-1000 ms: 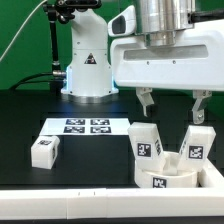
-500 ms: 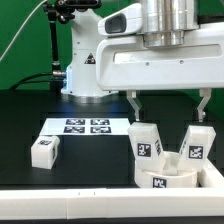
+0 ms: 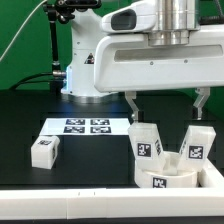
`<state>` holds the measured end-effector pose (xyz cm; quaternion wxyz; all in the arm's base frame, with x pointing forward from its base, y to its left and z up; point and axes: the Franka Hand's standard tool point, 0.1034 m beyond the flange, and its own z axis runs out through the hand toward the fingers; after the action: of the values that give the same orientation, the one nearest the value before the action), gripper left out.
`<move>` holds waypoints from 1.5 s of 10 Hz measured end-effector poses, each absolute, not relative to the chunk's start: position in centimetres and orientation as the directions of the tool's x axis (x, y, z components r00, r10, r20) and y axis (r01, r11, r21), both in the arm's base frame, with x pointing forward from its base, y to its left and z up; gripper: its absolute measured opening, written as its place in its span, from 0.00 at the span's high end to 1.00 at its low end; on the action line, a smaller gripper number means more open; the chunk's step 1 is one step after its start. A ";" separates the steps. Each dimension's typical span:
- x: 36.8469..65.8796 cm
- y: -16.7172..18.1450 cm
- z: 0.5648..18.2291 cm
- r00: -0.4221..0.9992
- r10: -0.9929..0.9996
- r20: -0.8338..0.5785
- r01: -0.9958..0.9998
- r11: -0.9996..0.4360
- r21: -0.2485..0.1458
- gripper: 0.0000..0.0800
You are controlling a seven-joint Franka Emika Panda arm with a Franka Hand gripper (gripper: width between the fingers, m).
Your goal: Assemble stool
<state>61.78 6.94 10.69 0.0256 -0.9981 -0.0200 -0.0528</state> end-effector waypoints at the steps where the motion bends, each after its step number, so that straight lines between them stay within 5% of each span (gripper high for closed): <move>1: 61.8 6.8 10.7 0.988 0.107 0.110 0.112 -0.993 -0.041 0.19; 7: 61.7 6.4 10.5 0.817 0.569 0.090 0.568 -0.822 0.044 0.19; 15: 60.7 4.7 7.7 0.739 0.673 0.040 0.672 -0.740 0.038 0.19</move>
Offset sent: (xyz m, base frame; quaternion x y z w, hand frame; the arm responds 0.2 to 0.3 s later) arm -0.0041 0.0077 -0.0026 -0.0002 -0.0071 -0.2865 0.9581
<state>60.69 4.75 7.74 -0.0105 -0.9324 -0.3605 -0.0253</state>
